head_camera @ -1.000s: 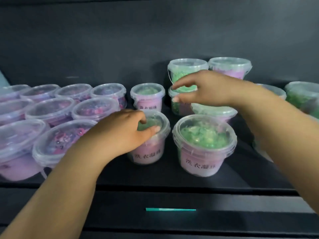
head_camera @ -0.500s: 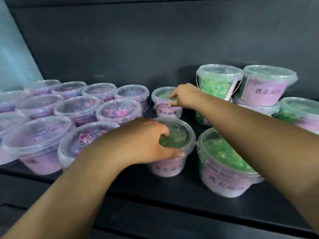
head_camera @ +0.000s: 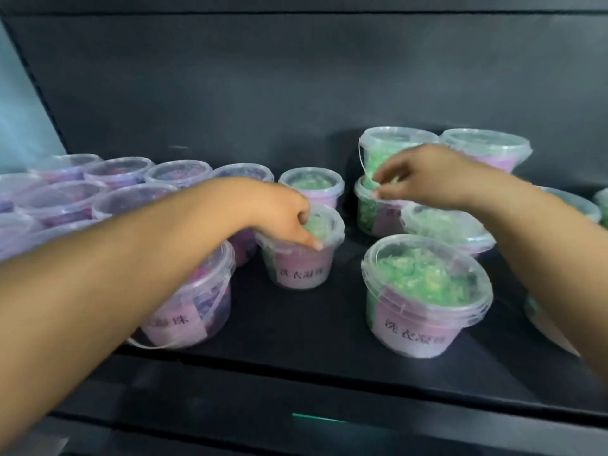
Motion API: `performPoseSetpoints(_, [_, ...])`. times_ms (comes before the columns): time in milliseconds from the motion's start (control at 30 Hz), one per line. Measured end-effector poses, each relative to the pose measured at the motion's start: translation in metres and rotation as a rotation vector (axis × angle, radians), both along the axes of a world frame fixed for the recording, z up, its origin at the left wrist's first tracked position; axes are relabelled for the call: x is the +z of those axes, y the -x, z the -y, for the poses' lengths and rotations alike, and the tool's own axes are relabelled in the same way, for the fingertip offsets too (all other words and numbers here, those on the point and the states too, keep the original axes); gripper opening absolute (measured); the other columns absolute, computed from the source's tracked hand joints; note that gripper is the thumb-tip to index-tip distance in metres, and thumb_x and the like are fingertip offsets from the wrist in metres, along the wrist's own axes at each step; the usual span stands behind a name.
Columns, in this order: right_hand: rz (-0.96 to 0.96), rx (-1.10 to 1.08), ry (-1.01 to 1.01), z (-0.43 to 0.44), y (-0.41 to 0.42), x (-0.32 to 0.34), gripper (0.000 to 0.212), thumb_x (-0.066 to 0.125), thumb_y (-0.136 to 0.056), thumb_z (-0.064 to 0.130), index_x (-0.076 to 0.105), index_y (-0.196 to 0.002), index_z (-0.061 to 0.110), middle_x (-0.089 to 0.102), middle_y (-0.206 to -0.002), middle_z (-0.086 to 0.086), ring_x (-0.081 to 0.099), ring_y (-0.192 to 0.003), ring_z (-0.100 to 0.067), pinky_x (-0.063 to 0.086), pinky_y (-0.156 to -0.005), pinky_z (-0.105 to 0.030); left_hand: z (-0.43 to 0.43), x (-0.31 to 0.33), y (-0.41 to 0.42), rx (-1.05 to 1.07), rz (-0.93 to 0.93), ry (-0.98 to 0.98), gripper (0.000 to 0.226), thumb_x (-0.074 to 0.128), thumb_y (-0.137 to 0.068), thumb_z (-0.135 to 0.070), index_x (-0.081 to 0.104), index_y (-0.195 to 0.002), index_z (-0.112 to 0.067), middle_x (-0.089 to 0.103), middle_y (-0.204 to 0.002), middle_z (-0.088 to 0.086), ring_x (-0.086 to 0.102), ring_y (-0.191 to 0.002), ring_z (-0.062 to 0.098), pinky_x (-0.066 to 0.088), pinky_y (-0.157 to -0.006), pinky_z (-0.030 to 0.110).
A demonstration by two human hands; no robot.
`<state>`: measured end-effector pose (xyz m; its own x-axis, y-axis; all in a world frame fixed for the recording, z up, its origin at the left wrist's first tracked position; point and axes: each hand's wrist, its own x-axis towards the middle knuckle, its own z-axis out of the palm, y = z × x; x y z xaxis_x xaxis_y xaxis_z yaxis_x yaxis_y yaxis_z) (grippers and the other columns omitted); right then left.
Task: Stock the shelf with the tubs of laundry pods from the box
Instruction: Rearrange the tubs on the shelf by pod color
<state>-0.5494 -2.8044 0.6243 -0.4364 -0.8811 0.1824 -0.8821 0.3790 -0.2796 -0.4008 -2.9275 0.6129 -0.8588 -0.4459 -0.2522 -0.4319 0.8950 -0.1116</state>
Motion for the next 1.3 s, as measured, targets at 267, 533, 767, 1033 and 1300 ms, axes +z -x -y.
performPoseSetpoints(267, [0.305, 0.097, 0.077, -0.090, -0.036, -0.039, 0.040, 0.051, -0.048, 0.069, 0.059, -0.084, 0.052, 0.058, -0.094, 0.043, 0.044, -0.097, 0.029, 0.030, -0.076, 0.011, 0.021, -0.004, 0.010, -0.035, -0.047, -0.059, 0.032, 0.048, -0.085, -0.056, 0.052, -0.096, -0.027, 0.048, -0.100, -0.005, 0.046, -0.091, 0.017, 0.034, -0.084, 0.028])
performPoseSetpoints(533, [0.267, 0.139, 0.017, -0.100, -0.048, -0.057, 0.070, 0.050, -0.048, 0.086, 0.040, -0.112, 0.060, 0.026, -0.117, 0.048, 0.023, -0.106, 0.038, 0.009, -0.085, 0.015, 0.029, -0.009, 0.007, -0.046, -0.046, -0.051, 0.056, 0.059, -0.080, -0.051, 0.046, -0.129, -0.026, 0.044, -0.138, -0.002, 0.043, -0.123, 0.019, 0.032, -0.104, 0.031])
performPoseSetpoints(767, [0.307, 0.189, 0.037, -0.099, -0.061, -0.058, 0.070, 0.051, -0.041, 0.091, 0.047, -0.105, 0.062, 0.036, -0.122, 0.046, 0.027, -0.118, 0.031, 0.016, -0.096, 0.009, 0.046, -0.006, -0.001, -0.089, -0.055, -0.238, 0.056, 0.069, -0.077, -0.036, 0.049, -0.128, -0.025, 0.041, -0.144, -0.004, 0.038, -0.132, 0.014, 0.027, -0.114, 0.033])
performPoseSetpoints(1033, [0.428, 0.367, 0.013, -0.071, -0.084, -0.052, 0.052, 0.066, -0.050, 0.051, 0.058, -0.101, 0.045, 0.052, -0.115, 0.035, 0.042, -0.117, 0.020, 0.025, -0.103, -0.002, 0.048, -0.008, -0.010, -0.160, -0.165, -0.240, 0.047, 0.071, -0.077, -0.031, 0.056, -0.122, -0.030, 0.049, -0.134, -0.005, 0.045, -0.118, 0.009, 0.031, -0.097, 0.020])
performPoseSetpoints(1300, [0.433, 0.493, -0.037, -0.052, -0.085, -0.049, 0.048, 0.077, -0.055, 0.052, 0.064, -0.101, 0.050, 0.056, -0.114, 0.039, 0.050, -0.116, 0.011, 0.033, -0.104, -0.011, 0.012, 0.010, -0.077, -0.294, -0.189, -0.278, 0.049, 0.054, -0.063, -0.063, 0.051, -0.111, -0.055, 0.050, -0.082, -0.048, 0.045, -0.080, -0.027, 0.032, -0.076, -0.003])
